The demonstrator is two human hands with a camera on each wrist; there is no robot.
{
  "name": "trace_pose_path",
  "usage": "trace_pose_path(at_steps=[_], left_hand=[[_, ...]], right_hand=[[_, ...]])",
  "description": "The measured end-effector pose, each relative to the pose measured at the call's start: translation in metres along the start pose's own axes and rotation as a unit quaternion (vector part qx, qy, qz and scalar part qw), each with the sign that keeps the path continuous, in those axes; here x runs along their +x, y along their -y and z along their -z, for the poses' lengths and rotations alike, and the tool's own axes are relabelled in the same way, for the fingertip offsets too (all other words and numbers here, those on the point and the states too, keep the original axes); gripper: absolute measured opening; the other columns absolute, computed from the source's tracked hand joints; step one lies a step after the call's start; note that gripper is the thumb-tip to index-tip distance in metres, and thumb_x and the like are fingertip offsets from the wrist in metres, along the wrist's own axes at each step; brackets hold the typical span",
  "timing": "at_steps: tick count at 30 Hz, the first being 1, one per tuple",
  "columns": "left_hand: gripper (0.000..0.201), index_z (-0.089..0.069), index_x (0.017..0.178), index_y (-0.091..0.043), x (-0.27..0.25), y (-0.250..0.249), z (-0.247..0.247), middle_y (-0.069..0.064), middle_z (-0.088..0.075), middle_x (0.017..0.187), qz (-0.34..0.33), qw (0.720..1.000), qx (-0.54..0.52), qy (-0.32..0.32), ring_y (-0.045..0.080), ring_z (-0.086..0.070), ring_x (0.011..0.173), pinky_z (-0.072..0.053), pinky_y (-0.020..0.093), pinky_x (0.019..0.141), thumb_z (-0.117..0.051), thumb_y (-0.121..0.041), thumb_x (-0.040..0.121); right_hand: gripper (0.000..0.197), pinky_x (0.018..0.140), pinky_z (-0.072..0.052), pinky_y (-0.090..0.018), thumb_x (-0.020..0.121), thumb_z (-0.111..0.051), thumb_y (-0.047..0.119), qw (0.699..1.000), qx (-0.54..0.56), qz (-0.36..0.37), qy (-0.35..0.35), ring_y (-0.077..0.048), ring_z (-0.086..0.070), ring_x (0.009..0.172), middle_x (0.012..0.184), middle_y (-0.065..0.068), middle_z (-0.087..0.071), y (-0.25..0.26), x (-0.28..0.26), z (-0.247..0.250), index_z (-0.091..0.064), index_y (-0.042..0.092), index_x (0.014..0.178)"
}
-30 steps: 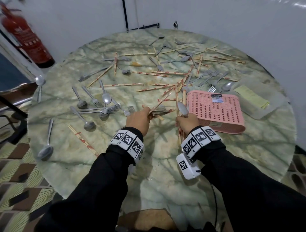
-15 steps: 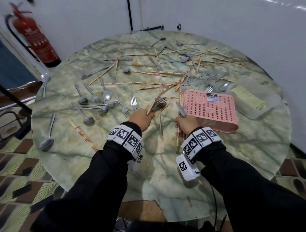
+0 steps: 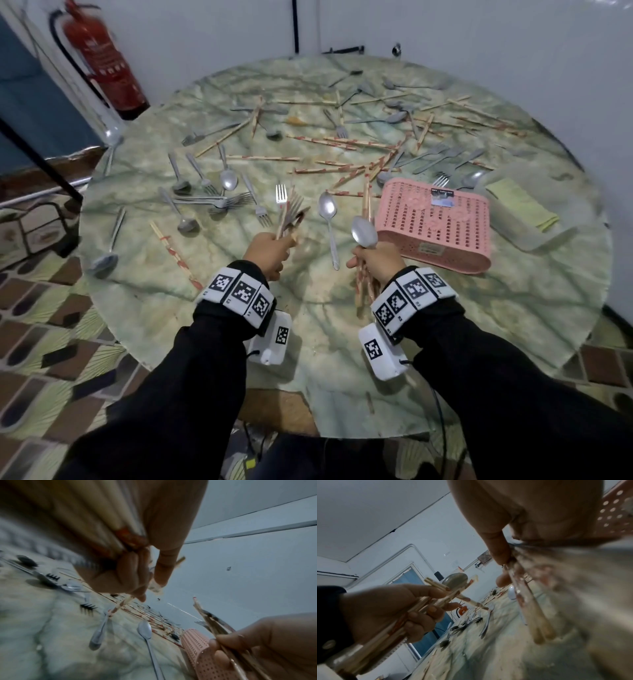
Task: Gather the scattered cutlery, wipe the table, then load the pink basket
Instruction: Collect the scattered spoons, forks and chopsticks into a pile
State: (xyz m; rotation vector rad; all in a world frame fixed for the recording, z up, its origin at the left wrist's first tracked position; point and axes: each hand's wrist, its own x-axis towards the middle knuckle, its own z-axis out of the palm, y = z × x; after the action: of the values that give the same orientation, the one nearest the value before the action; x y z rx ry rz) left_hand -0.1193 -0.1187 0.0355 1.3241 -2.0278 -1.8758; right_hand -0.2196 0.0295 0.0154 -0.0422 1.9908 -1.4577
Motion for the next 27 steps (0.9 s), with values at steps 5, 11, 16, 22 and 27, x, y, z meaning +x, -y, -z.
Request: trace_pose_path(at_steps=[5,11,16,22,27], left_hand=[[0.015,-0.053,0.074,-0.01,0.0,0.013,0.02,0.003,-0.038,0.059,-0.039,0.995,-0.044,-0.082,0.007,-0.03,0.033,-0.024,0.012,0.034,-0.054,-0.007,0.089],[0.01,-0.058,0.101,-0.011,0.007,0.01,0.041,0.004,-0.045,0.058,-0.068,0.994,-0.06,-0.059,0.003,-0.03,0.029,-0.022,0.012,0.032,-0.051,-0.013,0.094],[0.011,-0.057,0.1,-0.008,0.026,0.004,0.054,-0.002,-0.039,0.047,-0.022,0.998,-0.063,-0.002,0.003,-0.025,0.028,-0.02,0.01,0.033,-0.05,-0.016,0.094],[0.01,-0.055,0.099,-0.008,0.043,0.003,0.071,-0.007,-0.035,0.041,-0.002,0.992,-0.016,0.129,0.005,-0.024,0.031,-0.019,0.011,0.036,-0.053,-0.017,0.093],[0.013,-0.056,0.084,-0.016,0.061,0.004,0.085,-0.009,-0.034,0.039,0.013,0.976,0.005,0.219,0.004,-0.023,0.031,-0.019,0.012,0.037,-0.049,-0.015,0.095]], right_hand=[[0.013,0.052,-0.042,-0.03,0.095,-0.045,0.005,0.999,0.011,0.003,0.05,-0.016,-0.05,0.052,0.067,-0.007,-0.056,0.003,-0.004,-0.014,-0.048,0.007,0.083],[0.018,0.043,-0.038,-0.024,0.094,-0.043,0.001,0.998,0.009,0.0,0.07,-0.016,-0.048,0.046,0.063,-0.005,-0.046,0.008,0.001,-0.04,-0.047,0.01,0.079],[0.017,0.039,-0.03,-0.021,0.092,-0.049,0.007,0.997,0.047,-0.033,0.051,-0.013,-0.034,0.044,0.058,-0.002,-0.038,0.016,0.016,-0.061,-0.046,0.013,0.077],[0.016,0.034,-0.023,-0.013,0.086,-0.063,0.019,0.979,0.177,-0.091,0.048,-0.008,-0.025,0.029,0.042,0.003,-0.032,0.036,0.045,-0.11,-0.053,0.007,0.085],[0.027,0.033,-0.021,-0.01,0.09,-0.055,0.014,0.969,0.214,-0.111,0.05,-0.007,-0.025,0.025,0.035,0.004,-0.032,0.041,0.058,-0.139,-0.049,0.01,0.065]])
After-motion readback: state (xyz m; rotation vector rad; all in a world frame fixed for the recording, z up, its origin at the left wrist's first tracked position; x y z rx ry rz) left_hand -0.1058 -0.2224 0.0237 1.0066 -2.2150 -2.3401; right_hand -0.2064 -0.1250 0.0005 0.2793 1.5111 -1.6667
